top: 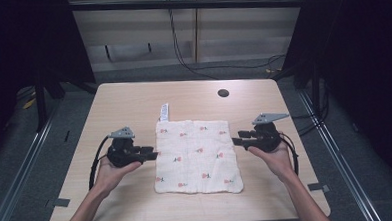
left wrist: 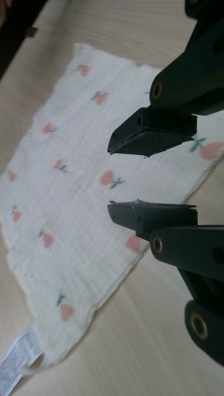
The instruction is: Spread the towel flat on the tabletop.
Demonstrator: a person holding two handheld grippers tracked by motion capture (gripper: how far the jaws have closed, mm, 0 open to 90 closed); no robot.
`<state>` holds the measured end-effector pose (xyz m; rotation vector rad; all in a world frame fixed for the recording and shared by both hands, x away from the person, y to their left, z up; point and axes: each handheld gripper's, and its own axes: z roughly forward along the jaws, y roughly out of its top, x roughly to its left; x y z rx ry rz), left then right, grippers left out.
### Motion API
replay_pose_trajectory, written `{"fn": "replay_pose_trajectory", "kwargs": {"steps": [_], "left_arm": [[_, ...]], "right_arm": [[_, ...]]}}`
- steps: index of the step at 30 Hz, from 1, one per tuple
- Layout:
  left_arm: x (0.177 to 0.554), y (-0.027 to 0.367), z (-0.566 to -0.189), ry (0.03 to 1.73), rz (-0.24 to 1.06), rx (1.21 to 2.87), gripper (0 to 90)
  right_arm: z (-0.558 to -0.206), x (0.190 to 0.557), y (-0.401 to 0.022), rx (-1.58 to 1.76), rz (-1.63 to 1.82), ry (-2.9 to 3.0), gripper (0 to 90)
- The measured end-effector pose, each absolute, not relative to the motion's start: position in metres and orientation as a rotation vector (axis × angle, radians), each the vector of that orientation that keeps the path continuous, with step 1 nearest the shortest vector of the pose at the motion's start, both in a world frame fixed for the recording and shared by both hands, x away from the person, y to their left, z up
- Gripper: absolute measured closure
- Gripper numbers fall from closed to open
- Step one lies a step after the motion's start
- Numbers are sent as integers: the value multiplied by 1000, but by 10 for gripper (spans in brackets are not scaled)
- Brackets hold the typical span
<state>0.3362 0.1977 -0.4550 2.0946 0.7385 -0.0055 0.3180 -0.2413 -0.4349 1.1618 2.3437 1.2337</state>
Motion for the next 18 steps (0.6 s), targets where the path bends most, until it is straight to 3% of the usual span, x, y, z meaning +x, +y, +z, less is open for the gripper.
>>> {"fn": "replay_pose_trajectory", "kwargs": {"steps": [9,18], "left_arm": [[319,192,-479,703,-22,2179,696],[323,187,-489,735,-17,2211,589]], "right_arm": [[-464,290,-238,1193,1182,2408,594],[-490,297,-234,1227,1104,2440,592]]}}
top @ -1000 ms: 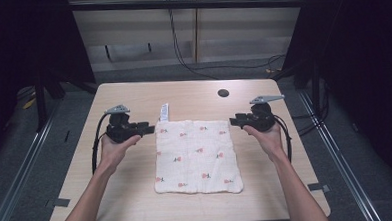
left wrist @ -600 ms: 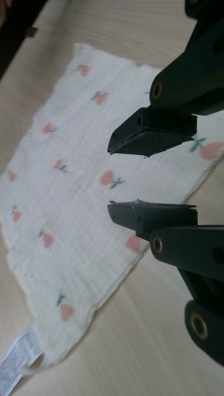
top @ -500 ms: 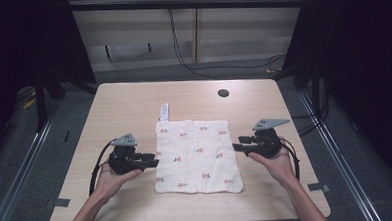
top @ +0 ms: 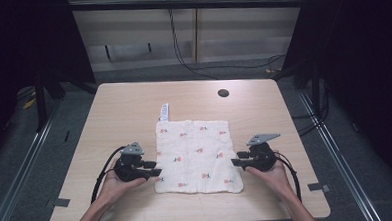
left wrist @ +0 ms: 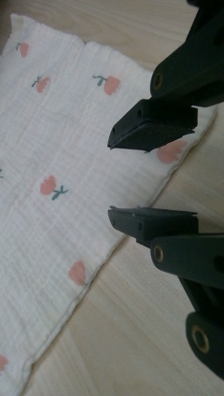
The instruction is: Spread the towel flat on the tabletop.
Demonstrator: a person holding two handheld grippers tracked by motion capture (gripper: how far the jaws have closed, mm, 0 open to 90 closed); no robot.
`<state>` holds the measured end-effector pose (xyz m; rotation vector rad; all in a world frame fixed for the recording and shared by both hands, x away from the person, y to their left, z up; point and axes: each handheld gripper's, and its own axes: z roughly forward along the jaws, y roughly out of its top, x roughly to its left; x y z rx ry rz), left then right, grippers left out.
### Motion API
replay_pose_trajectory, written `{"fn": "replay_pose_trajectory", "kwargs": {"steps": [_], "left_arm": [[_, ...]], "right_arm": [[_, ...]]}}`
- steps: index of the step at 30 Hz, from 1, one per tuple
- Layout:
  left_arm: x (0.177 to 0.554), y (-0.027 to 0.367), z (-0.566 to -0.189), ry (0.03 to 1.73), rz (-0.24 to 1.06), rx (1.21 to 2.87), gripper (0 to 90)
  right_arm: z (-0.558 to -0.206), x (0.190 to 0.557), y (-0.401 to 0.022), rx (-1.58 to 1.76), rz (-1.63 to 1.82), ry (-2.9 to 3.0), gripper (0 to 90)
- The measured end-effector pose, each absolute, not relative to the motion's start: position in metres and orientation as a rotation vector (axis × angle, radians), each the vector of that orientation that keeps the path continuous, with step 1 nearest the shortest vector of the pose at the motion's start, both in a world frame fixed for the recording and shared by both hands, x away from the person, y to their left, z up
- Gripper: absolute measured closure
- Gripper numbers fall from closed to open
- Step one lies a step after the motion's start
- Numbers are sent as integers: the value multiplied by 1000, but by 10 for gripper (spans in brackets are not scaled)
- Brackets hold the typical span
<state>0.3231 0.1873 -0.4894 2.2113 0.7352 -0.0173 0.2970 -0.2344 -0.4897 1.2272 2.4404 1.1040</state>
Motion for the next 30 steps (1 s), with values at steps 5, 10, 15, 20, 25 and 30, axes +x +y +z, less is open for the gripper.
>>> {"fn": "replay_pose_trajectory", "kwargs": {"steps": [5,10,15,20,25,30], "left_arm": [[322,187,-492,737,-5,2215,583],[318,184,-493,724,-17,2218,568],[316,176,-497,701,-1,2241,550],[311,175,-496,622,-15,2293,795],[307,178,-496,605,-25,2306,882],[300,184,-495,604,-62,2307,884]], "right_arm": [[-493,302,-230,1217,1081,2436,597],[-497,303,-227,1195,1022,2457,614],[-499,302,-223,1168,1011,2454,661],[-500,301,-221,1172,1062,2455,866],[-498,299,-224,1209,1118,2462,890],[-496,291,-224,1193,1136,2499,891]]}}
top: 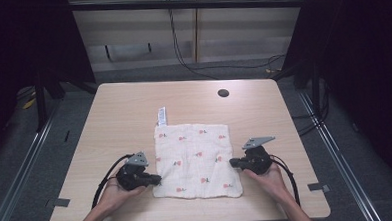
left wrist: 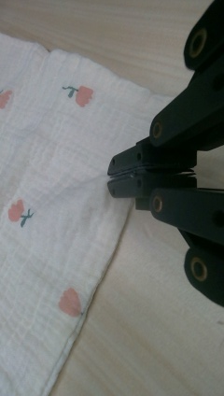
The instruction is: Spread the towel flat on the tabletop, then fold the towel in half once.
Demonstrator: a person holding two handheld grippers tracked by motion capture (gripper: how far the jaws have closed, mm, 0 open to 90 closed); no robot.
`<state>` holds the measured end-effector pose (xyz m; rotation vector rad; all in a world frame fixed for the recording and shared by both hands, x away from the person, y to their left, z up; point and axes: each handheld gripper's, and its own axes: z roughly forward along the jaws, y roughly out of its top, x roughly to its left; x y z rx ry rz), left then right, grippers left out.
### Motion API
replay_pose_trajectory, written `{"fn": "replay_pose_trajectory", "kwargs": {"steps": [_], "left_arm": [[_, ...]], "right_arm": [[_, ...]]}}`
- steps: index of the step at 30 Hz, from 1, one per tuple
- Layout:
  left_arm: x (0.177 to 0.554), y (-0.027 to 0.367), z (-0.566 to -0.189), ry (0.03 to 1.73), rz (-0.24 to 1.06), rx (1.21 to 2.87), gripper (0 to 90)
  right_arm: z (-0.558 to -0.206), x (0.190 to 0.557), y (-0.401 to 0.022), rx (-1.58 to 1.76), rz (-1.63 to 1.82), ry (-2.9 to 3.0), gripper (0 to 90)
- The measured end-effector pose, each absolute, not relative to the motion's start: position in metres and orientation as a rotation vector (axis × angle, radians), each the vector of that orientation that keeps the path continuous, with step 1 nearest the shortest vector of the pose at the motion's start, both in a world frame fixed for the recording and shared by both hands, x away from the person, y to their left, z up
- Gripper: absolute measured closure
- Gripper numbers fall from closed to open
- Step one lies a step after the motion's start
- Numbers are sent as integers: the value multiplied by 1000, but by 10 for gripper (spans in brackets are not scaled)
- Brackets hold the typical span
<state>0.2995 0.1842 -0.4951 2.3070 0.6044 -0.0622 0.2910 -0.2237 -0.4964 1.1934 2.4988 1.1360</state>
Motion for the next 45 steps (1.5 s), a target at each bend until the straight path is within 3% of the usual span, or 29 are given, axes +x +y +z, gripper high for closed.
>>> {"fn": "replay_pose_trajectory", "kwargs": {"steps": [10,15,21,30,45], "left_arm": [[280,190,-490,575,-109,2288,878],[284,194,-486,608,-129,2225,708],[301,199,-484,686,-94,2183,672],[343,206,-480,823,-13,2110,652],[380,209,-474,883,39,2055,582]], "right_arm": [[-490,271,-227,1179,1171,2544,887],[-482,278,-228,1169,1206,2488,711],[-477,304,-228,1184,1183,2453,671],[-476,349,-236,1224,1195,2409,673],[-495,413,-227,1316,1131,2393,739]]}}
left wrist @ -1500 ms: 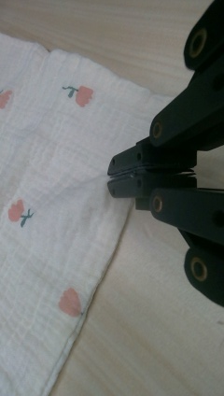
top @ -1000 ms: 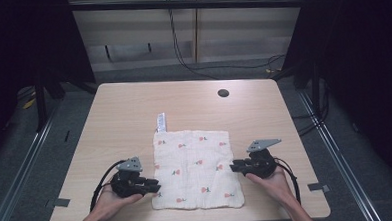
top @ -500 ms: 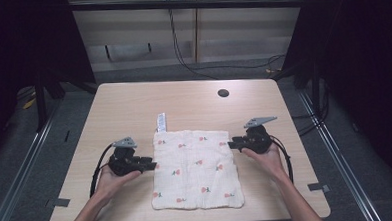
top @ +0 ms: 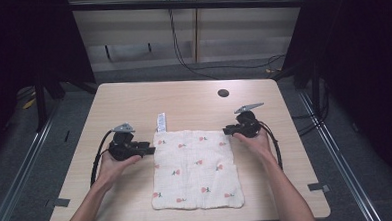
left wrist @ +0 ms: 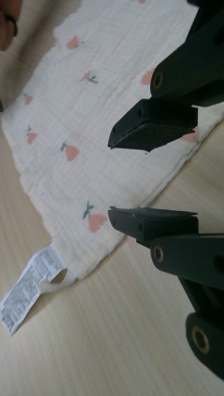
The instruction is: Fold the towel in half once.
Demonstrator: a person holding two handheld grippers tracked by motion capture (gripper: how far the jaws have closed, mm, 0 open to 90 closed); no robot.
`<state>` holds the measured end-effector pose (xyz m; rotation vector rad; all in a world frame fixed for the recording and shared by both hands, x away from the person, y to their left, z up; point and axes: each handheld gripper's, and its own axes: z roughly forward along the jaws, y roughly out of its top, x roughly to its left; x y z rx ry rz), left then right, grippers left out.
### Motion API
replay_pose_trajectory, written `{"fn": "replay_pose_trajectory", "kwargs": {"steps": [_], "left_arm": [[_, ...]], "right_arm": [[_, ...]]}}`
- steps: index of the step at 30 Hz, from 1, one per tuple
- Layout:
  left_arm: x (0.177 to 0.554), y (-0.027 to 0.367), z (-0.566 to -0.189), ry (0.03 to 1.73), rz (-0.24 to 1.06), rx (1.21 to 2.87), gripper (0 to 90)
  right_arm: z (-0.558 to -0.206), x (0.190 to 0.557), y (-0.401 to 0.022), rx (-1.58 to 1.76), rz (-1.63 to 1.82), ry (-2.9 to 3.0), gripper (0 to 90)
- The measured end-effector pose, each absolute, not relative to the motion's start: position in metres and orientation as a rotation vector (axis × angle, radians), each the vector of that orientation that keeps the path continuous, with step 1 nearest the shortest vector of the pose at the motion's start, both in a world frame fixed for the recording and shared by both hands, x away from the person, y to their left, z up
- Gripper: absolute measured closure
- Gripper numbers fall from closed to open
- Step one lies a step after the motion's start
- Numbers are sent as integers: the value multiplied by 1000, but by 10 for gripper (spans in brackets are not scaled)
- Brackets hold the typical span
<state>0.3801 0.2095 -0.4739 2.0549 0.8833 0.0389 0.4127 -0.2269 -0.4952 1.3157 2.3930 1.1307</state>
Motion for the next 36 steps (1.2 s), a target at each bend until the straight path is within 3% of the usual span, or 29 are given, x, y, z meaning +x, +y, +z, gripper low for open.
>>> {"fn": "replay_pose_trajectory", "kwargs": {"steps": [7,11,16,36], "left_arm": [[395,215,-479,941,50,2030,568],[400,208,-483,945,126,2058,568],[413,207,-489,937,92,2058,542],[441,186,-503,1019,102,2091,552]], "right_arm": [[-502,414,-227,1321,1060,2401,714],[-502,413,-222,1283,1044,2415,713],[-504,412,-216,1293,1083,2422,859],[-498,409,-220,1309,1186,2389,867]]}}
